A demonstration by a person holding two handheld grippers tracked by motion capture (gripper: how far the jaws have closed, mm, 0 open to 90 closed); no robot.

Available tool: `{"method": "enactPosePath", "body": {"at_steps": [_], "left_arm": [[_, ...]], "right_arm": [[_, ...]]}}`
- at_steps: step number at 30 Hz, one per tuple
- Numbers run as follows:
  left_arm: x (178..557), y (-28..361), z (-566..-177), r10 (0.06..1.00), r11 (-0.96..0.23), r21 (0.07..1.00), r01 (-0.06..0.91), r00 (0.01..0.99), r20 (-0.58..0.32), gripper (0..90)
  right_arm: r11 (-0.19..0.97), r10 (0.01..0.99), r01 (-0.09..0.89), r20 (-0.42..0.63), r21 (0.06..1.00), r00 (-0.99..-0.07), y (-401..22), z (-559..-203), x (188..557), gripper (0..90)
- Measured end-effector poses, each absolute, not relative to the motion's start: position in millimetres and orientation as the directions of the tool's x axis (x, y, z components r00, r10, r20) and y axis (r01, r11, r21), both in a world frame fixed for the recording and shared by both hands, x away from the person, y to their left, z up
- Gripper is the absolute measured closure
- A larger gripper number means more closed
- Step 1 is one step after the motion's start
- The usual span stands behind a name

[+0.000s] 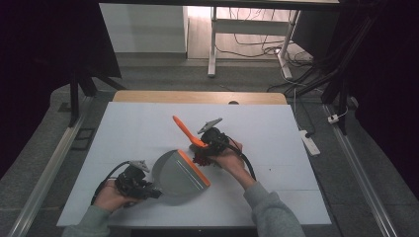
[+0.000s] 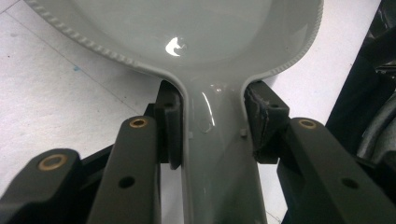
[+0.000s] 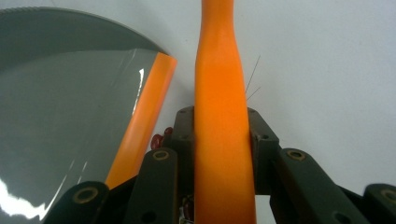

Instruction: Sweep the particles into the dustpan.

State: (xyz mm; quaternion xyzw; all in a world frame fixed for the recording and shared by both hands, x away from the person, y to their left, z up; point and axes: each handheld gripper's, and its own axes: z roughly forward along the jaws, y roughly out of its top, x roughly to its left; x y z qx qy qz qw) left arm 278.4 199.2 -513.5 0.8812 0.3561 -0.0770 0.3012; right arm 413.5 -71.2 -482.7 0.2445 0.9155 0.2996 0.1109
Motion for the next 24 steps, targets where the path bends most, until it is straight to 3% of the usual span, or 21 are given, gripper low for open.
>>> {"method": "enactPosePath", "body": {"at_steps": [19,24], "left_arm": [[278.3,198.9,-513.6,0.581,-0.566,0.476,0.673,0.735,-0.349,61.2],[278.3,198.9,-513.7,0.582,-0.566,0.475,0.674,0.735,-0.349,61.2]], "right_arm": [[0.687,0.461,0.355,-0.003,0.634,-0.887,-49.7,-483.7,392.1,70.4],[0.669,0.422,0.349,0.052,0.656,-0.905,-41.0,-480.5,382.2,70.4]]}}
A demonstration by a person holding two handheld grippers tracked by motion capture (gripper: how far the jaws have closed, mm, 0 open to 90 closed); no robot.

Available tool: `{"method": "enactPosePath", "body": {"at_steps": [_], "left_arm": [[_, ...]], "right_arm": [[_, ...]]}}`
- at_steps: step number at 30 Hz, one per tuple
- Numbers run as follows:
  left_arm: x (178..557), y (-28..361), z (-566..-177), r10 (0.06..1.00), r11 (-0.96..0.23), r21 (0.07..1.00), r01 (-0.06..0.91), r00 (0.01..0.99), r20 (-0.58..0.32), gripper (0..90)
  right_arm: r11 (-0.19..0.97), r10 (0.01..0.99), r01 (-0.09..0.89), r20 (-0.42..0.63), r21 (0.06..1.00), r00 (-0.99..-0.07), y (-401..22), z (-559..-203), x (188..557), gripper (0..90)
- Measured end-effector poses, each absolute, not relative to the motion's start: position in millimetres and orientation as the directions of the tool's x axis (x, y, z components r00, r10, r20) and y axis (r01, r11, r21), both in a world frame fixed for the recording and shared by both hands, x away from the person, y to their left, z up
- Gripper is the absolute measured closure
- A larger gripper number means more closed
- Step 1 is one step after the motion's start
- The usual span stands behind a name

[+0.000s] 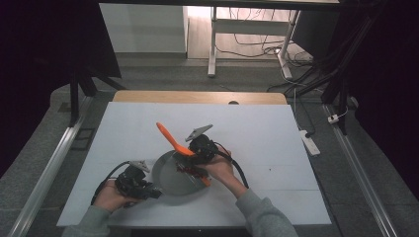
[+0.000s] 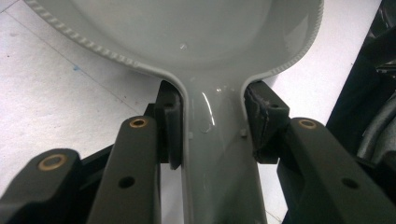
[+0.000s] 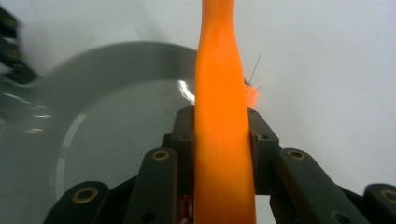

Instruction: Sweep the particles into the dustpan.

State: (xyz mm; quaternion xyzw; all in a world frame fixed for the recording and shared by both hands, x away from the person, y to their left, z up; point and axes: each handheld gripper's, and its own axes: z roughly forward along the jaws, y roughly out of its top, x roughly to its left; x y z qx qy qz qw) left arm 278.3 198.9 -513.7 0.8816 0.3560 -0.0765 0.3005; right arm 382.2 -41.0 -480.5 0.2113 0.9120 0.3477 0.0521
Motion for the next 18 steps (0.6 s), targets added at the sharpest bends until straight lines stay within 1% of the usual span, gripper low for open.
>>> {"method": "enactPosePath", "body": {"at_steps": [3,8,9,15,18], "left_arm": [[278.4,199.1,-513.7,0.580,-0.570,0.475,0.671,0.737,-0.347,61.2],[278.3,199.1,-513.6,0.580,-0.569,0.475,0.671,0.737,-0.347,61.1],[278.3,199.1,-513.6,0.580,-0.569,0.475,0.671,0.737,-0.347,61.2],[278.2,198.9,-513.8,0.582,-0.564,0.476,0.675,0.734,-0.350,61.1],[278.1,198.8,-513.9,0.583,-0.564,0.477,0.674,0.734,-0.349,61.1]], "right_arm": [[0.663,0.403,0.344,0.071,0.664,-0.913,-38.2,-478.9,378.7,70.4],[0.648,0.394,0.321,0.057,0.690,-0.917,-38.0,-471.1,374.8,70.4],[0.642,0.405,0.316,0.041,0.698,-0.914,-41.7,-467.9,375.8,70.4],[0.609,0.443,0.339,0.046,0.717,-0.895,-57.0,-460.9,383.1,70.4],[0.587,0.489,0.365,0.043,0.722,-0.871,-70.5,-457.1,389.9,70.4]]}}
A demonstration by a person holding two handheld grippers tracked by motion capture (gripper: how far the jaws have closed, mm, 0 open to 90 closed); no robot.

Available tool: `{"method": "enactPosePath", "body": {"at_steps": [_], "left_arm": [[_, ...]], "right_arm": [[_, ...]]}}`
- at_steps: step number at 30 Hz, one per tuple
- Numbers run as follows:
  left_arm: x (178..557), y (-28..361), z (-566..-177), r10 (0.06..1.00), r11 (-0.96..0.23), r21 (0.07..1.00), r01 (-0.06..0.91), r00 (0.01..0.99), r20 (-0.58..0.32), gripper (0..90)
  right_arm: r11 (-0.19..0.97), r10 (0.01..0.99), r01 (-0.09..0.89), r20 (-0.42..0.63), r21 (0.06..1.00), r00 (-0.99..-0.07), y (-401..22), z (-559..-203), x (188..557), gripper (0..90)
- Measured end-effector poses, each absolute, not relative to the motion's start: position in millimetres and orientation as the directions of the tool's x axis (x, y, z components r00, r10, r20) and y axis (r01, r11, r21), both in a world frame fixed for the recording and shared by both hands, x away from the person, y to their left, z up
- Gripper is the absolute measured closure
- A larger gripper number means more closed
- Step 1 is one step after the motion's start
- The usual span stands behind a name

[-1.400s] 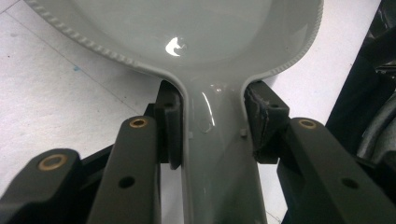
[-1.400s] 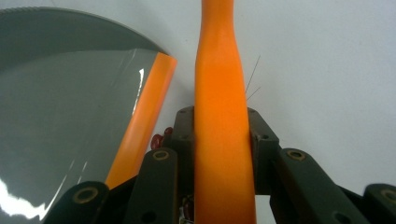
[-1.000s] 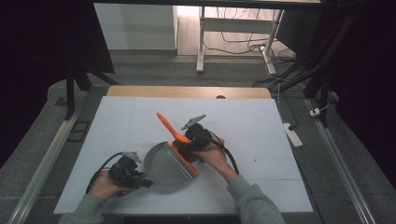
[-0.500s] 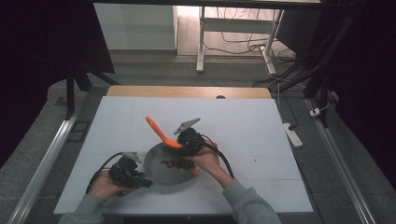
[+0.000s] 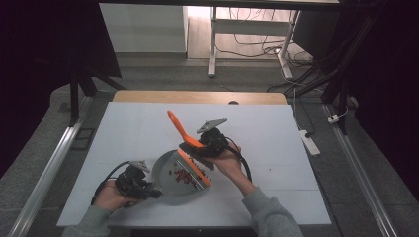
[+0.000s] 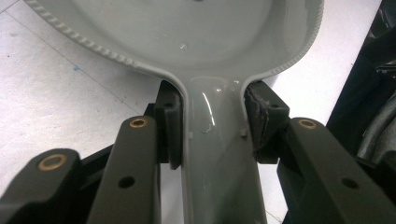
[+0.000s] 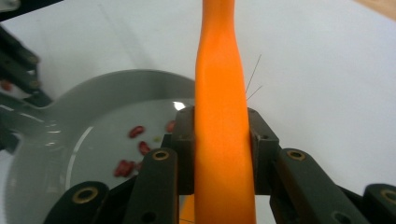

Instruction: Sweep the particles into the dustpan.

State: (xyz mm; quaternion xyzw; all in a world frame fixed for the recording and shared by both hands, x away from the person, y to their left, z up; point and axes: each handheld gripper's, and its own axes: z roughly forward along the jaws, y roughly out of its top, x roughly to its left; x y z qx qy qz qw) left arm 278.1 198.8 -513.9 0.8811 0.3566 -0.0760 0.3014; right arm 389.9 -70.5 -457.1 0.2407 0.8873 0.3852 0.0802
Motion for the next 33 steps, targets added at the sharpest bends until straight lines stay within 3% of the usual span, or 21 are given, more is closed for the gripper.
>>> {"method": "enactPosePath", "body": {"at_steps": [10,33], "left_arm": [[278.2,198.7,-513.9,0.582,-0.565,0.476,0.674,0.734,-0.348,61.2],[278.0,198.7,-513.8,0.582,-0.565,0.477,0.674,0.735,-0.349,61.1]], "right_arm": [[0.587,0.555,0.410,0.021,0.698,-0.831,-85.1,-463.5,406.4,70.4],[0.681,0.540,0.418,-0.027,0.601,-0.841,-38.4,-484.7,418.2,70.4]]}}
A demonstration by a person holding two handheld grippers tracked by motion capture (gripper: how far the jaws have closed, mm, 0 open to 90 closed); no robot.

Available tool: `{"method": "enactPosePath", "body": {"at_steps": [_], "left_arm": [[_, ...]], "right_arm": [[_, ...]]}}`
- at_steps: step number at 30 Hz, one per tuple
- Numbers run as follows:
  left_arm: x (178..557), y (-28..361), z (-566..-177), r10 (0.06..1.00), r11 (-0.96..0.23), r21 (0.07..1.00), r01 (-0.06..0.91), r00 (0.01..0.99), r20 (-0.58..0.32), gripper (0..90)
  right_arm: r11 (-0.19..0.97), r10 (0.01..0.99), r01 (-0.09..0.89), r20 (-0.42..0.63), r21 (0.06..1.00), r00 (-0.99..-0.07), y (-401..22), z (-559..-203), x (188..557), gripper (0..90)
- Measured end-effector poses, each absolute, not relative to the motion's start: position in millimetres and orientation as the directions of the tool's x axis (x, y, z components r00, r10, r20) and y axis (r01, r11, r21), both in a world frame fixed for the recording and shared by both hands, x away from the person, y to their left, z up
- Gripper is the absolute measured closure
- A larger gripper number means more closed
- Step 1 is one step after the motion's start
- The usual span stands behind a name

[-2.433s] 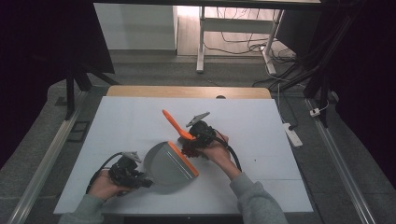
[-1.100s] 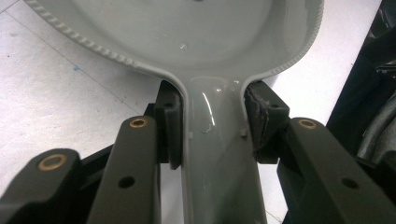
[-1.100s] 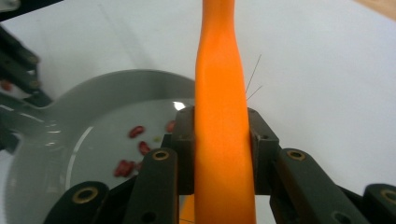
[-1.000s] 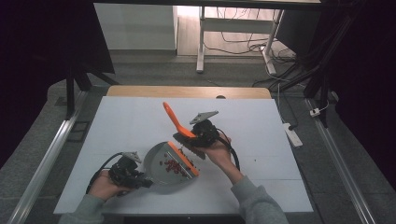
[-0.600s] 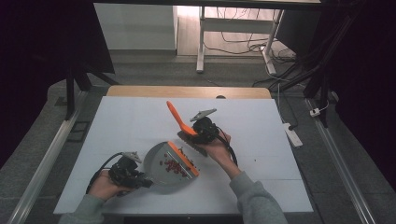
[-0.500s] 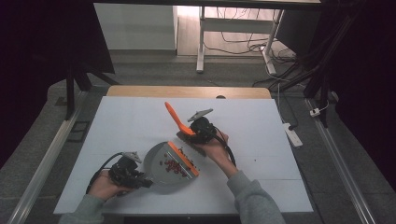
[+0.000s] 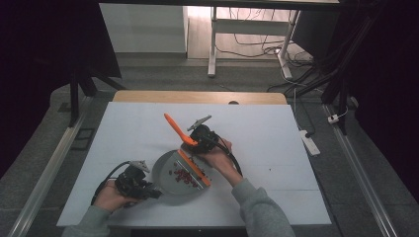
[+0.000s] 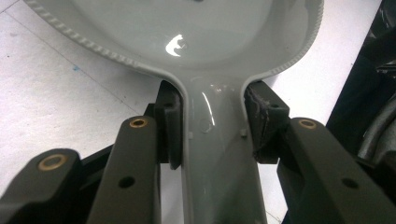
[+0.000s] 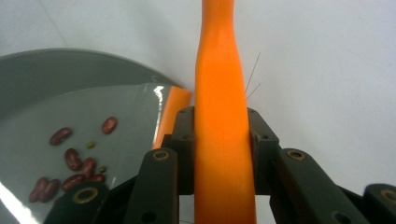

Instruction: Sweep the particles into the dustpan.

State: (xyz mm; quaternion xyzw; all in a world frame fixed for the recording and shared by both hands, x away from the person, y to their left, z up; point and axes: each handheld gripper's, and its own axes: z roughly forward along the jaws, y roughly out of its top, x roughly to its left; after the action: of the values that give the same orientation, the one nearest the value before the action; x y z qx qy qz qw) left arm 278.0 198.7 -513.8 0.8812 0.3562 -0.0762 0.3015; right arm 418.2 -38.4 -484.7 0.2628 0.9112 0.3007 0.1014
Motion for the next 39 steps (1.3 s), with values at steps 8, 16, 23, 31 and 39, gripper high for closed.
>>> {"method": "enactPosePath", "body": {"at_steps": [8,16,23,31,39], "left_arm": [[278.0,198.6,-514.0,0.582,-0.567,0.475,0.673,0.735,-0.348,61.1],[278.2,198.7,-514.0,0.581,-0.569,0.476,0.671,0.737,-0.345,61.1],[277.9,198.5,-514.0,0.582,-0.567,0.477,0.672,0.736,-0.346,61.2],[277.9,198.4,-513.9,0.583,-0.566,0.476,0.673,0.735,-0.346,61.1],[277.9,197.7,-514.2,0.583,-0.567,0.476,0.673,0.735,-0.346,61.1]], "right_arm": [[0.663,0.496,0.408,0.039,0.627,-0.867,-33.7,-482.5,399.6,70.5],[0.646,0.401,0.345,0.083,0.681,-0.912,-25.5,-469.1,377.8,70.4],[0.613,0.471,0.362,0.043,0.703,-0.881,-45.7,-457.0,387.0,70.4],[0.614,0.581,0.442,0.005,0.654,-0.814,-76.1,-475.3,397.0,70.4],[0.608,0.590,0.469,0.031,0.641,-0.807,-79.2,-484.0,392.5,70.4]]}}
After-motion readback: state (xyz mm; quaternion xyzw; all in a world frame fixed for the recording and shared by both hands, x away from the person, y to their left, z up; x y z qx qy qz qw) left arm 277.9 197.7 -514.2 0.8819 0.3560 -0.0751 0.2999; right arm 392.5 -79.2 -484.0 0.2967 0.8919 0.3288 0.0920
